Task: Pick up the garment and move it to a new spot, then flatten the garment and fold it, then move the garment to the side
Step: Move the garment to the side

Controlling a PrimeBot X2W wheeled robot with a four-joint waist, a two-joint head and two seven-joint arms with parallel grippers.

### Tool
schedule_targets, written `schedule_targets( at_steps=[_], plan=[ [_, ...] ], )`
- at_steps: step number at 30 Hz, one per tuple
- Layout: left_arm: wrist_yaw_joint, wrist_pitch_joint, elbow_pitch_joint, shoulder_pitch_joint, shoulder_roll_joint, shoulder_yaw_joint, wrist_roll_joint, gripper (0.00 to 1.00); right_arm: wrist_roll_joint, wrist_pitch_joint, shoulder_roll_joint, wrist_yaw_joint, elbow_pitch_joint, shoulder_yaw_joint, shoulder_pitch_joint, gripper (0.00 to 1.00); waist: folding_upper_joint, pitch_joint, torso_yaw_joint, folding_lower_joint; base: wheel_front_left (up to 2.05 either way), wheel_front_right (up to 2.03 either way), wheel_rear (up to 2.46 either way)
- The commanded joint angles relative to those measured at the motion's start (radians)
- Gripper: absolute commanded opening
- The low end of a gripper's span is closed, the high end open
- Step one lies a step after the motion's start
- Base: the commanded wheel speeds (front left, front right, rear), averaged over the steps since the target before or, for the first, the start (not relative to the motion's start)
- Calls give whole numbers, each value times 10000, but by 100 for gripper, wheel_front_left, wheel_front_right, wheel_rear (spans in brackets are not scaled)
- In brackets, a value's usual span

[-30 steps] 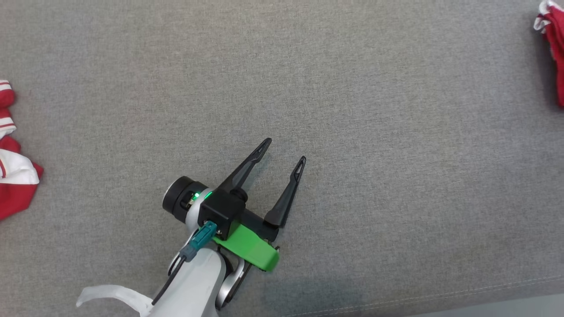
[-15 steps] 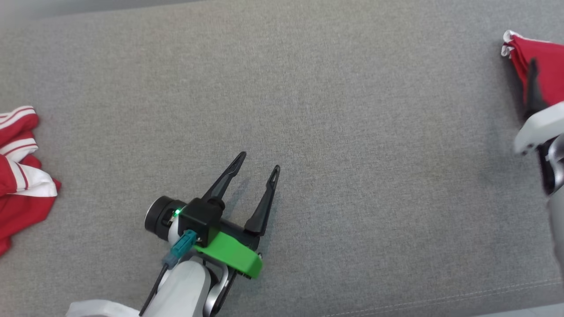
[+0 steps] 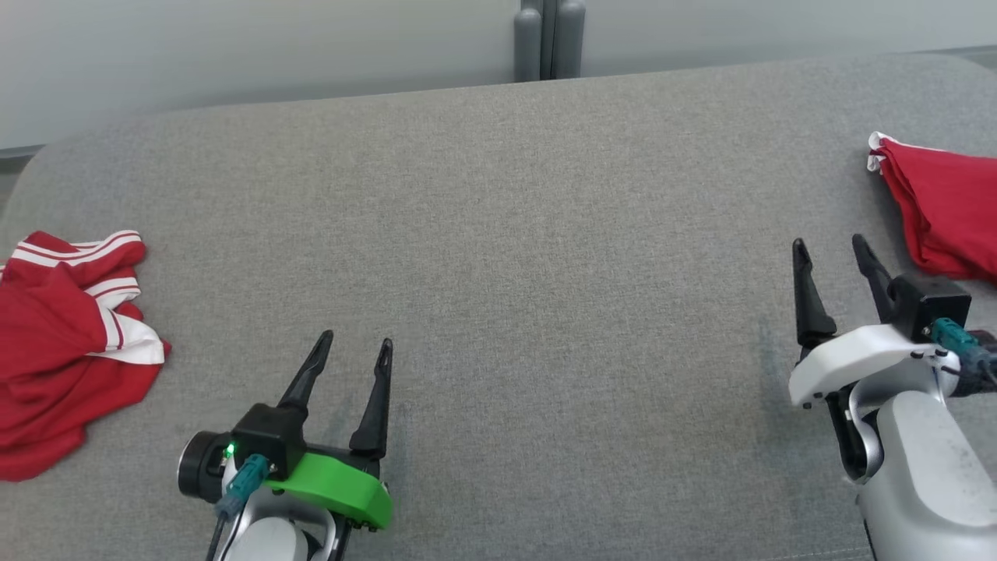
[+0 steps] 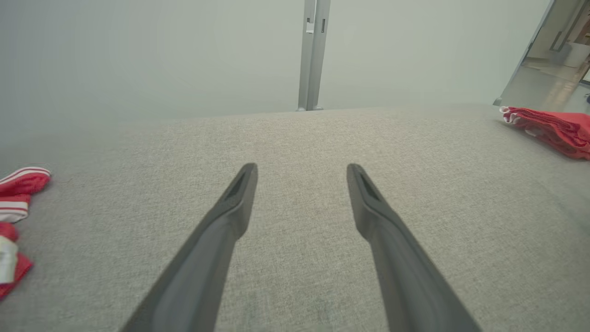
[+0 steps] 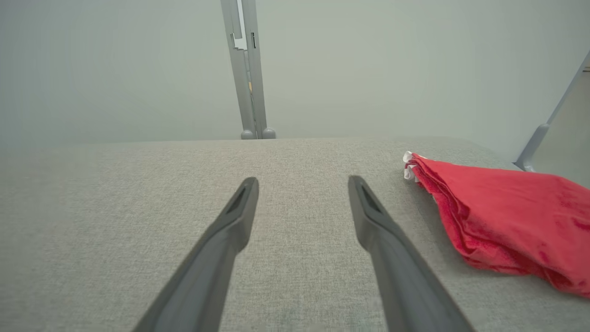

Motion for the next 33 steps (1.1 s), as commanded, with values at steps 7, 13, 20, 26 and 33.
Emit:
schedule_targets(
  at_steps=[7, 13, 20, 26, 33],
  plan=[
    [102, 5, 149, 755, -18, 1129, 220, 100, 21, -40, 377, -15, -799, 297, 1119, 100, 0, -926, 399, 0, 0, 0, 0],
    [109, 5, 194, 1202, -33, 1581, 398, 100, -433, -40, 535, -15, -1308, 240, 1886, 100, 0, -1352, 501, 0, 0, 0, 0],
    [176, 5, 291, 1500, -34, 1739, 343, 100, -458, -40, 765, -15, -1483, 89, 2456, 100, 0, -1647, 485, 0, 0, 0, 0],
    [306, 6, 392, 1440, -31, 2133, 480, 100, -412, -40, 838, -15, -1367, 145, 2459, 100, 0, -1702, 479, 0, 0, 0, 0],
    [439, 6, 461, 1385, -31, 2362, 299, 100, -391, -40, 814, -15, -1283, 100, 2327, 100, 0, -1667, 540, 0, 0, 0, 0]
  ],
)
